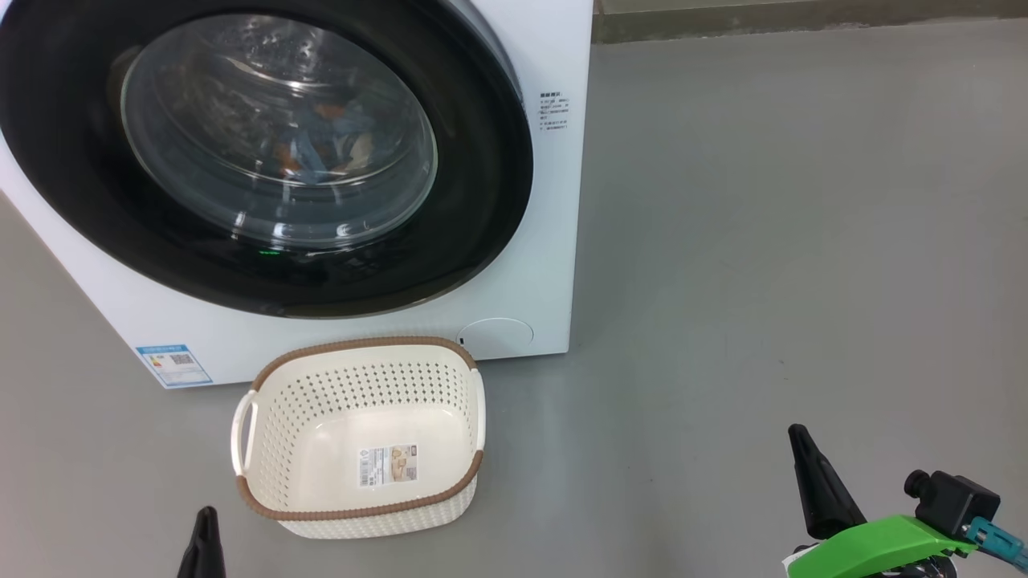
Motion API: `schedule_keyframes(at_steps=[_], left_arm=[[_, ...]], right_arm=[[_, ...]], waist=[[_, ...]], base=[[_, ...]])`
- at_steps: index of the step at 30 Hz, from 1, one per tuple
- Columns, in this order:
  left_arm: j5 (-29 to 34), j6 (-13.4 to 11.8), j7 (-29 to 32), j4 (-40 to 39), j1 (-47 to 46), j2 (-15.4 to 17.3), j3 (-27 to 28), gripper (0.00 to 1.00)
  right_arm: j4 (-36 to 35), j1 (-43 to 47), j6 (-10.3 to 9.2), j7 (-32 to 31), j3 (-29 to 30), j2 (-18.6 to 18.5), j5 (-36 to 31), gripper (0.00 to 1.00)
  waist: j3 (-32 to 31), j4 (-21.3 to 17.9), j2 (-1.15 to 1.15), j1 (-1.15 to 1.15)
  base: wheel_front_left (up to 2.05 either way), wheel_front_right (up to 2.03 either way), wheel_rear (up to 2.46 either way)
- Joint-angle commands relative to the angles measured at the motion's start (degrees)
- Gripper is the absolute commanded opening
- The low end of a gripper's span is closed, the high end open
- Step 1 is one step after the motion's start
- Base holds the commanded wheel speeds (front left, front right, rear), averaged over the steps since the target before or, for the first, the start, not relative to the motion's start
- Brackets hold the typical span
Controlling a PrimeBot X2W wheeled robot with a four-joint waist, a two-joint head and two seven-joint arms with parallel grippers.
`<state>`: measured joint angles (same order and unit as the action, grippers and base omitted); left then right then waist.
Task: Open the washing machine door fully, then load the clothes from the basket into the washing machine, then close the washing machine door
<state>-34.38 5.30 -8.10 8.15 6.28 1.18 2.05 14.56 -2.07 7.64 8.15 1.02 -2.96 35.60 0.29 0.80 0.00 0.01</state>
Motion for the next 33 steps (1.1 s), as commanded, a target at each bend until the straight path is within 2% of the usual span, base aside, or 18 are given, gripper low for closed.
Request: schedule_keyframes(at_steps=[1,33], left_arm=[[-1.52,0.59,0.29,-0.97,-2.65,0.81,1.04,0.0],[-22.08,1.17,5.51,1.55,-6.24,1.14,2.29,0.0]], right_arm=[[-1.26,-2.05,-0.05,-0.27,0.11,-0.11,1.56,0.0],[-1.0,-2.81,-0.09,-5.54,2.1,-0.04,21.64,0.0]], waist=[[0.0,-0.01,0.0,-0.01],[-0.04,-0.3,0.0,-0.01]], base=[[0.0,0.0,0.0],[0.0,0.0,0.0]])
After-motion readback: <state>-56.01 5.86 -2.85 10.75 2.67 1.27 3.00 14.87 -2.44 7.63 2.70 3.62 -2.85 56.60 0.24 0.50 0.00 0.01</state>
